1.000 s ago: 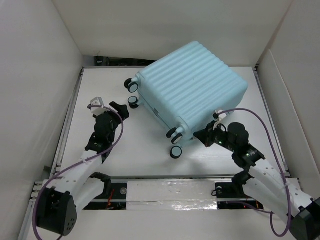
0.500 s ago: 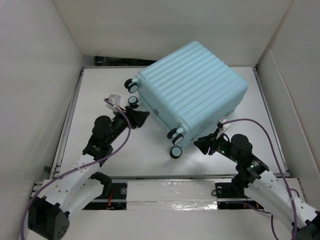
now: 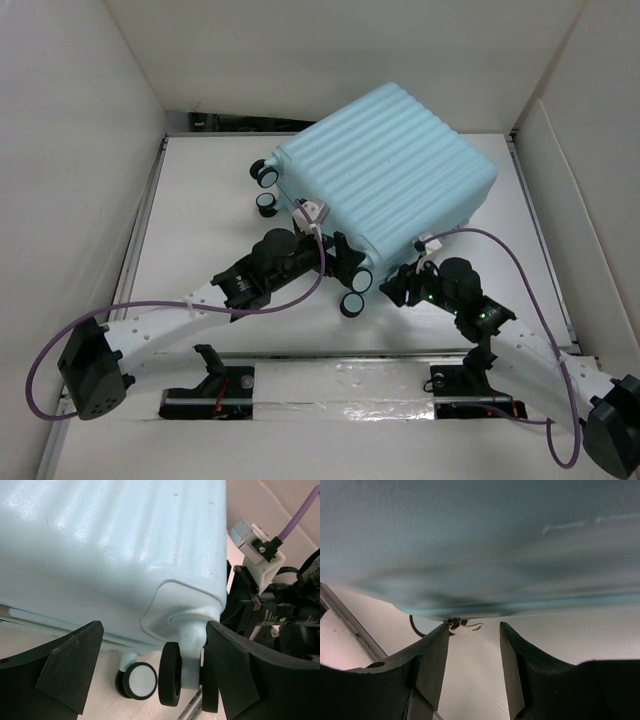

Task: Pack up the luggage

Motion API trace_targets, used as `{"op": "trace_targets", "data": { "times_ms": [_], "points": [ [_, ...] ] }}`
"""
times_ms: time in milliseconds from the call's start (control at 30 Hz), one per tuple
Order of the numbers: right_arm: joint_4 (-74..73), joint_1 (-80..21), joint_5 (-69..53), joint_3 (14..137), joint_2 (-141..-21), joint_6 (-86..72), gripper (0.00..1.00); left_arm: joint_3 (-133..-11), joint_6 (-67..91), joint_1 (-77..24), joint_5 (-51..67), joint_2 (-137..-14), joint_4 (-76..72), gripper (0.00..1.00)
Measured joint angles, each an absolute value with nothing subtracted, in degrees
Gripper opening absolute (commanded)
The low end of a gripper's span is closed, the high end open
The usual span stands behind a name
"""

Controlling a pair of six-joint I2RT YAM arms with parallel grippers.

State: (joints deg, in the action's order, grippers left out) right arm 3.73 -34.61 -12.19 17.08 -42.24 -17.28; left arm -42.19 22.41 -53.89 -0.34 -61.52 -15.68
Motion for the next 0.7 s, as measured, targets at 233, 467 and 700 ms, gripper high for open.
{"op": "trace_targets", "data": {
  "times_ms": [233, 467, 700],
  "points": [
    [8.16, -34.61, -11.68, 17.08, -44.91, -16.88, 0.44, -45.76, 19.49, -56.27, -1.80, -65.98, -11.81, 0.82],
    [10.92, -35.35, -11.66, 17.04, -47.05, -16.75, 0.42, -47.24, 17.43, -59.94, -5.30, -68.82, -5.10, 0.84],
    [10.96, -35.35, -11.35, 16.60, -45.47, -16.99, 0.46, -47.51, 17.39, -60.64, -8.71, -68.53, -1.74, 0.83]
  ]
}}
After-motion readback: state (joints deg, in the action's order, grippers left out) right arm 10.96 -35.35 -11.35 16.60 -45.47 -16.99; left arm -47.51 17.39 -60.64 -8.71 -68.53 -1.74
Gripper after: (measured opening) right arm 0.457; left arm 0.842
